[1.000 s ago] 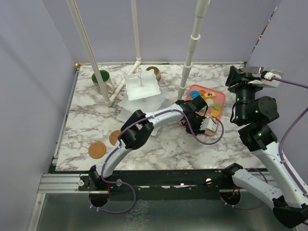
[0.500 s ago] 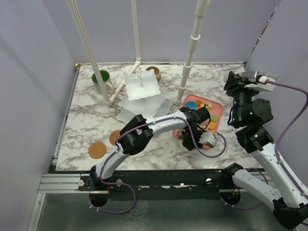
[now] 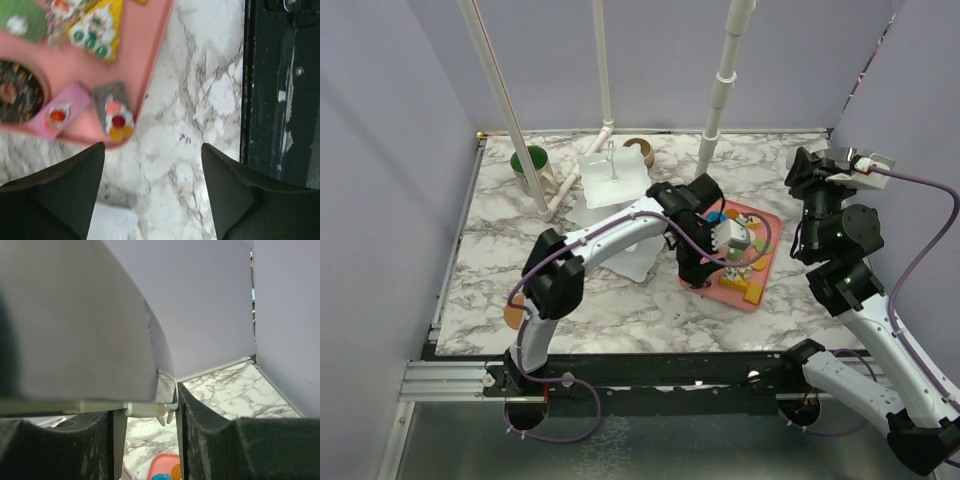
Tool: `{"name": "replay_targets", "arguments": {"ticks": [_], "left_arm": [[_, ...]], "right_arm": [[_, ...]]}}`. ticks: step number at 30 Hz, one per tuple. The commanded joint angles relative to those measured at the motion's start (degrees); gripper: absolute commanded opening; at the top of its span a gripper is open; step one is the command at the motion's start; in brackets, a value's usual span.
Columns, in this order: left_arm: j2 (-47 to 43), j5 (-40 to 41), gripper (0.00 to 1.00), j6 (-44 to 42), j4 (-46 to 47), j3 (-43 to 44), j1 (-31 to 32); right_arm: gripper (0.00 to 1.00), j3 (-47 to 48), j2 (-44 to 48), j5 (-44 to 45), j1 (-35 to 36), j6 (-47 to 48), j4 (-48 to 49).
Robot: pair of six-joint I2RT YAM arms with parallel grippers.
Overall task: Serve the afternoon tea
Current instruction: Move the tray at the center of the board.
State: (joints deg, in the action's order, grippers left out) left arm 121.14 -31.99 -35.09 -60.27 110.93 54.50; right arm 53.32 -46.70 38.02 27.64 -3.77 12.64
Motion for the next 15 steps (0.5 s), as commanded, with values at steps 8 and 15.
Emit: {"name": "replay_targets", "arguments": {"ticks": [8, 15], "left_arm": [[-14.0, 15.0, 0.53, 24.2, 24.2, -24.7, -7.0], [-7.6, 21.4, 0.5, 25.0, 26.9, -22.9, -7.1]], "right_arm": [[0.27, -2.0, 0.8, 2.1, -0.3, 0.5, 2.4], [0.27, -4.0, 0.9, 3.3, -0.3, 0.2, 2.2]]}}
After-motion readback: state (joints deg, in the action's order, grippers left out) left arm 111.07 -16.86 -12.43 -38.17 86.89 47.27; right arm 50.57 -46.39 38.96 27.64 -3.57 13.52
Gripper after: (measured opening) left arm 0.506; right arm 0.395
